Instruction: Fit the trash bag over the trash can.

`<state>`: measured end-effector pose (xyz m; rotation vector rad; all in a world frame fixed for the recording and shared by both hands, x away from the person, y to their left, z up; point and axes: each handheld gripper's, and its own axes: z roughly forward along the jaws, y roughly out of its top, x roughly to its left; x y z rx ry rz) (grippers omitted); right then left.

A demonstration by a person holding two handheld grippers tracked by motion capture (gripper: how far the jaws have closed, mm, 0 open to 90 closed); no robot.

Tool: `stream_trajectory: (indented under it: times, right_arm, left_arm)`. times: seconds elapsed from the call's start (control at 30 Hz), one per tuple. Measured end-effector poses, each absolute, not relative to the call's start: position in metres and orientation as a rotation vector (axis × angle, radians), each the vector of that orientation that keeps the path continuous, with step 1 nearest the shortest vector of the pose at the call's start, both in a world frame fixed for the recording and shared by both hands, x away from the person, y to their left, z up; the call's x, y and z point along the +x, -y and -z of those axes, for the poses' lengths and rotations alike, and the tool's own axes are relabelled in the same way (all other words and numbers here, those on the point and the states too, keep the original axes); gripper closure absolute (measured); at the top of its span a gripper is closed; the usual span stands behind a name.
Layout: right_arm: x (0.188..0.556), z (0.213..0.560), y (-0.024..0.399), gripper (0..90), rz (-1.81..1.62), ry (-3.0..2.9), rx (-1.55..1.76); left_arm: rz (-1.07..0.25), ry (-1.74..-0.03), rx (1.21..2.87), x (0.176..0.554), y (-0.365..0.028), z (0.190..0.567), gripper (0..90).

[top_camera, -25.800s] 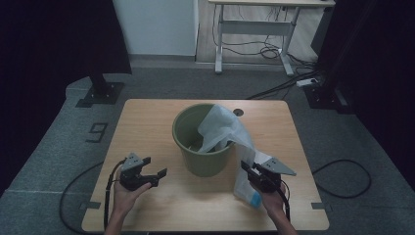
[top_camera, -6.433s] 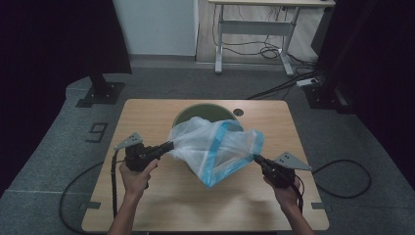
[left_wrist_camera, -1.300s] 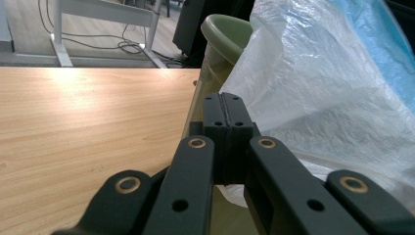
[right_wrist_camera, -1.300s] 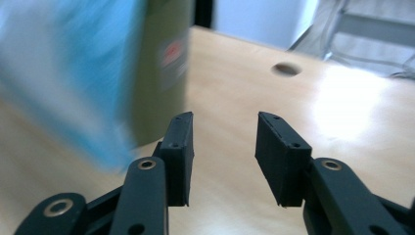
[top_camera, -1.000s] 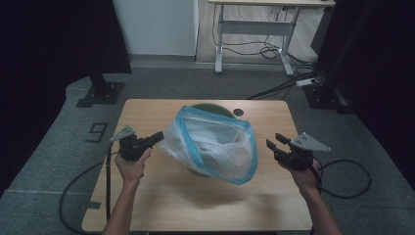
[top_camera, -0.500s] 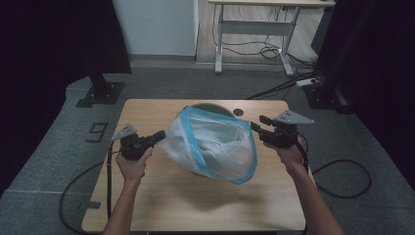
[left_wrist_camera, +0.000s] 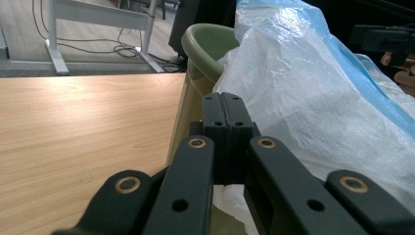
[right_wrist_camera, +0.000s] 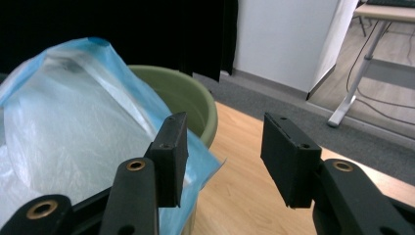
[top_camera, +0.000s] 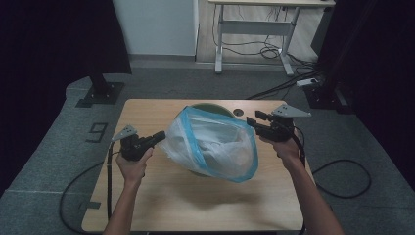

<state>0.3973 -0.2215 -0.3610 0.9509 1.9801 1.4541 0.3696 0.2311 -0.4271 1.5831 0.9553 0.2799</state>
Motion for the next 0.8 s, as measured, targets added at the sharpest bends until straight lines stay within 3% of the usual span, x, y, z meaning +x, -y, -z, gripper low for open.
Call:
stream_trajectory:
  times: [0.53,0.8]
  right_arm:
    - [0.415,0.394,0.212,52.6,-1.508,-2.135,0.956]
    - [0.413,0.403,0.219,85.2,-1.582,-2.195,0.944]
  left_arm:
    - [-0.269,-0.958,1.565,0.370,-0.235,0.428,90.0]
    - [-0.259,-0.958,1.555,0.370,-0.236,0.430,90.0]
